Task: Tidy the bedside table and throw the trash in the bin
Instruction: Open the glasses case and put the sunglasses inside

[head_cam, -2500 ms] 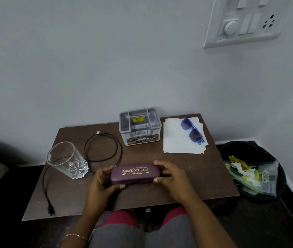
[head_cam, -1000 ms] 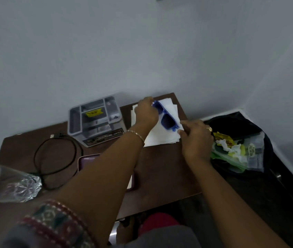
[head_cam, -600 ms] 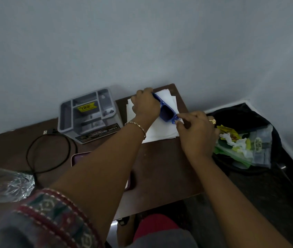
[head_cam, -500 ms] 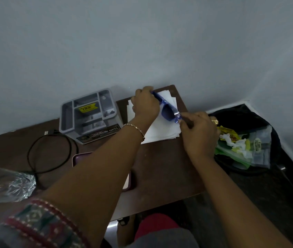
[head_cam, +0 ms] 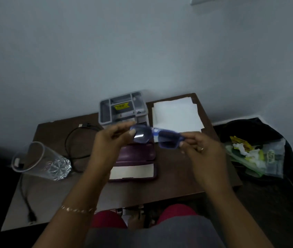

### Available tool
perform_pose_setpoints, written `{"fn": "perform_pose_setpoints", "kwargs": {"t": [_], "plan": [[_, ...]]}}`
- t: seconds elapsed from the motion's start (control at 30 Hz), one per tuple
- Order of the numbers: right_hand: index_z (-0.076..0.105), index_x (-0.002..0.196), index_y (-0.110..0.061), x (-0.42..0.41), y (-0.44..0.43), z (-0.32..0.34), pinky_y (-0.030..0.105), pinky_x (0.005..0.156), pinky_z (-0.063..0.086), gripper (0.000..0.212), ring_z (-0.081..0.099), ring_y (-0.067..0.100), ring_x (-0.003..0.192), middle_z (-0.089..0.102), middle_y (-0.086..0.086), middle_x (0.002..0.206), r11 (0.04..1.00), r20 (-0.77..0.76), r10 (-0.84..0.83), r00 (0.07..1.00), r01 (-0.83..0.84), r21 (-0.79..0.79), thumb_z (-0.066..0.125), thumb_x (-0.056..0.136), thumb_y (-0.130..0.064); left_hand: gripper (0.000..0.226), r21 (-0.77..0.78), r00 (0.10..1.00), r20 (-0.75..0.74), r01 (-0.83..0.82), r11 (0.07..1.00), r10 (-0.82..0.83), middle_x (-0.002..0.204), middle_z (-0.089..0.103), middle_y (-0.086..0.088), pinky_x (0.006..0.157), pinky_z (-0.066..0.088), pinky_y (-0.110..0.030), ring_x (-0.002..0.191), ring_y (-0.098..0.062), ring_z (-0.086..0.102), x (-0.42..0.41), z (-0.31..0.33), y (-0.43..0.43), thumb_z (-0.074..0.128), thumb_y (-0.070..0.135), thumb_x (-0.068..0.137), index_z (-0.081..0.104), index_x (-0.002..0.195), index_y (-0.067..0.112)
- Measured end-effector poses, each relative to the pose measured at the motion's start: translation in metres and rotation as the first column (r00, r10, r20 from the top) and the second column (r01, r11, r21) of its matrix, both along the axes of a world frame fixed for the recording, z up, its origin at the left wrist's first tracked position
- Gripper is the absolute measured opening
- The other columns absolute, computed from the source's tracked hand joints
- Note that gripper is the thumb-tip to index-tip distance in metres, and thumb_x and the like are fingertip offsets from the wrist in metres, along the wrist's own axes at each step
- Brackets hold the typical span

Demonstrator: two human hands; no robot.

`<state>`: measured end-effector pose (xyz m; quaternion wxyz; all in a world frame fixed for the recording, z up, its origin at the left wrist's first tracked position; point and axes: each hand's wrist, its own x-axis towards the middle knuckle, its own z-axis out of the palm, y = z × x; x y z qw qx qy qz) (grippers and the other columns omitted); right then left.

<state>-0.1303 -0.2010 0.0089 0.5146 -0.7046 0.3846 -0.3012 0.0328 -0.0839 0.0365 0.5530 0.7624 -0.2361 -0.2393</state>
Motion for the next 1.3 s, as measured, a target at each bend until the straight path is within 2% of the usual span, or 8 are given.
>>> {"fn": "perform_pose_setpoints", "kwargs": {"t": [0.2,0.37,0.47,0.7,0.83,1.0,1.13,1.3], "plan": [[0.071,0.098,-0.012,0.027,0.037,-0.028,0.008,0.061,0.048,0.02,0.062,-0.006,0.062,0.068,-0.007,0.074,0.963,-0.18,0.245,0.953,-0.217,0.162,0.065,0.082,-0.001,0.02,0.125,0.984,-0.01,-0.175,0.977,0.177,0.052,0.065,0.016,0.052,0.043,-0.007,0.053,0.004,0.058,0.014,-0.047,0.07,0.067,0.001,0.081,0.069,0.094,0.016],[0.072,0.097,-0.012,0.033,0.045,-0.042,0.012,0.064,0.046,0.02,0.062,0.011,0.069,0.068,0.007,0.08,0.971,-0.324,0.234,0.917,-0.236,0.033,0.064,0.082,0.0,0.017,0.186,0.98,0.053,-0.198,0.962,0.192,0.069,0.065,0.014,0.056,0.041,-0.004,0.055,0.015,0.057,0.012,-0.075,0.08,0.072,0.004,0.078,0.069,0.08,0.021],[0.074,0.095,-0.011,0.033,0.047,-0.041,0.002,0.06,0.039,0.018,0.06,0.011,0.069,0.066,0.006,0.085,0.961,-0.39,0.223,0.893,-0.27,-0.067,0.066,0.081,-0.002,0.015,0.169,0.979,0.055,-0.203,0.964,0.196,0.072,0.066,0.014,0.057,0.043,-0.002,0.059,0.016,0.058,0.012,-0.077,0.083,0.072,0.006,0.078,0.069,0.081,0.02],[0.072,0.102,-0.011,0.033,0.053,-0.045,0.004,0.063,0.037,0.024,0.055,0.012,0.076,0.06,0.006,0.095,0.918,-0.45,0.276,0.849,-0.372,-0.137,0.063,0.083,0.0,0.029,0.118,0.973,-0.048,-0.218,0.969,0.225,0.072,0.066,0.005,0.056,0.044,-0.005,0.057,0.01,0.059,0.012,-0.085,0.093,0.066,-0.004,0.08,0.065,0.073,0.024],[0.069,0.103,-0.01,0.031,0.055,-0.046,0.007,0.064,0.04,0.029,0.052,0.007,0.071,0.057,0.003,0.087,0.934,-0.395,0.244,0.886,-0.324,-0.152,0.058,0.081,0.007,0.03,0.068,0.963,-0.097,-0.246,0.967,0.252,0.08,0.067,0.001,0.062,0.048,-0.006,0.073,-0.005,0.063,0.013,-0.087,0.09,0.063,-0.01,0.08,0.062,0.079,0.019],[0.062,0.112,-0.014,0.028,0.045,-0.053,0.04,0.08,0.053,0.027,0.063,0.021,0.08,0.063,0.009,0.092,0.977,-0.32,0.214,0.923,-0.198,0.082,0.06,0.087,-0.005,0.044,0.068,0.958,-0.128,-0.251,0.966,0.258,0.115,0.058,-0.01,0.079,0.048,-0.022,0.098,-0.019,0.058,0.016,-0.098,0.089,0.057,-0.013,0.083,0.052,0.122,0.007],[0.052,0.128,-0.018,0.032,0.047,-0.053,0.029,0.074,0.053,0.039,0.059,0.013,0.085,0.057,-0.004,0.094,0.914,-0.193,0.287,0.938,-0.208,0.348,0.054,0.091,-0.003,0.051,0.063,0.97,-0.164,-0.173,0.983,0.181,0.116,0.059,-0.01,0.076,0.048,-0.013,0.103,-0.017,0.056,0.016,-0.098,0.086,0.045,-0.015,0.089,0.043,0.137,0.003],[0.045,0.125,-0.04,0.033,0.044,-0.047,0.024,0.068,0.052,0.055,0.059,0.013,0.084,0.057,0.0,0.098,0.872,-0.099,0.334,0.937,-0.267,0.409,0.049,0.091,0.004,0.054,-0.016,0.962,-0.228,-0.156,0.988,0.148,0.111,0.062,-0.003,0.076,0.049,-0.012,0.104,-0.015,0.057,0.016,-0.096,0.087,0.037,-0.021,0.087,0.048,0.132,0.009]]}}
